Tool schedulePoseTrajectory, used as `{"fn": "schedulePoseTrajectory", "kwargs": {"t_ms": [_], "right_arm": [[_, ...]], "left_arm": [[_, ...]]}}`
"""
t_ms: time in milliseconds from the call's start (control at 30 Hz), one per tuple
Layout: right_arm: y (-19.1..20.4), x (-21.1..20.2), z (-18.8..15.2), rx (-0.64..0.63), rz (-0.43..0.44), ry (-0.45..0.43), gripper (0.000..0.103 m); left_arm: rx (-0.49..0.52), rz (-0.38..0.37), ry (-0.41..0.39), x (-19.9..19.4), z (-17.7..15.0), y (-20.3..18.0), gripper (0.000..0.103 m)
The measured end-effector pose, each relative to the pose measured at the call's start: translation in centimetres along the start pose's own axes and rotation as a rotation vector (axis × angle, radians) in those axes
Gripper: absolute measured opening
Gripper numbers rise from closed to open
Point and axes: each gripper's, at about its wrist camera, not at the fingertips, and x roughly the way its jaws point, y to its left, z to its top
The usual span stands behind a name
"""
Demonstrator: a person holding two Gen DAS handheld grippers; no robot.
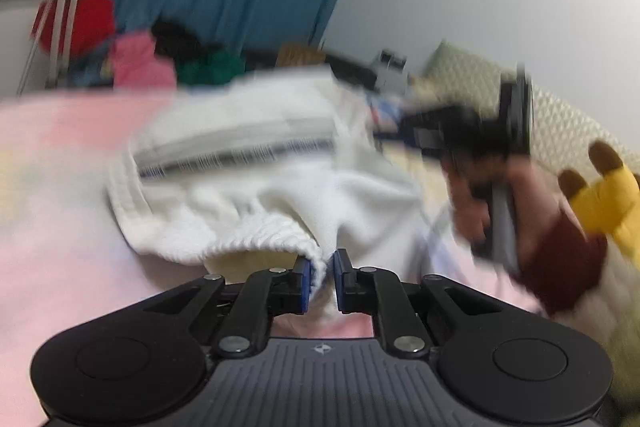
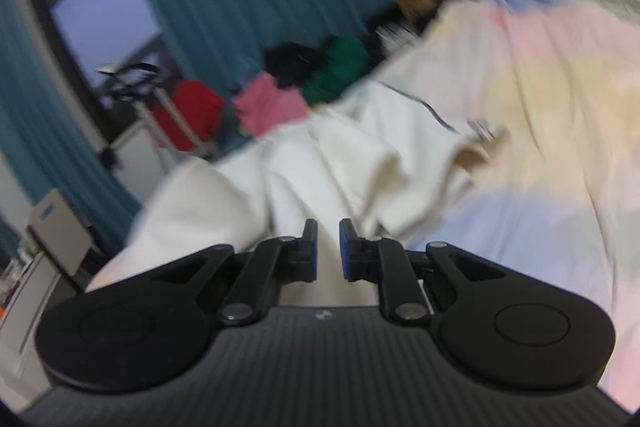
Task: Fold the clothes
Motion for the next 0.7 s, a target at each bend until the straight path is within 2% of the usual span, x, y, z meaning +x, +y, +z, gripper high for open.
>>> {"fn": "schedulePoseTrajectory", "kwargs": {"t_ms": [33,100,200,267,333,400,467,533,633,700], "right_arm": [[0.4,-0.2,0.0,-0.019,0.041,0.008,0.034],[1.3,-0.2,-0.1,-0.046,0.139,0.062,0.040],[3.2,-0.2,-0.4,-0.098,0.240,0.131,0.040],[4.9,-0.3,-0.8,-0.167,0.275,0.160,0.040],[6.2,-0.5,-1.4,-0.213,0.306,0.186,0.039],[6.9,-0.5,-2.0,-0.215,0.311,0.203,0.046],[6.9,0.1,-2.2,-0.175,0.296,0.217,0.052],[6.9,0.7,-2.4,-0.147,0.282,0.228,0.052],[7.7,0.8,-3.1,-0.194,0.270,0.226,0.052],[8.7,0.9,-3.5,-0.239,0.292,0.233,0.052]], "left_arm": [[-0.021,0.017,0.024,-0.2,-1.4,-0.6,0.013],[-0.088,0.058,0.057,-0.1,-3.5,-0.8,0.015],[-0.271,0.075,0.070,0.6,-3.8,0.5,0.024],[-0.433,0.063,0.007,-0.7,-3.9,1.2,0.033],[-0.580,0.039,-0.060,-1.9,-4.5,2.0,0.072],[-0.711,0.001,-0.129,-2.8,-5.5,2.9,0.089],[-0.843,-0.019,-0.123,-2.4,-6.5,3.8,0.089],[-0.980,-0.052,-0.098,-1.5,-7.6,5.0,0.089],[-1.093,-0.122,-0.089,-0.6,-8.9,5.3,0.089],[-1.167,-0.169,-0.082,0.0,-9.7,5.5,0.088]]}}
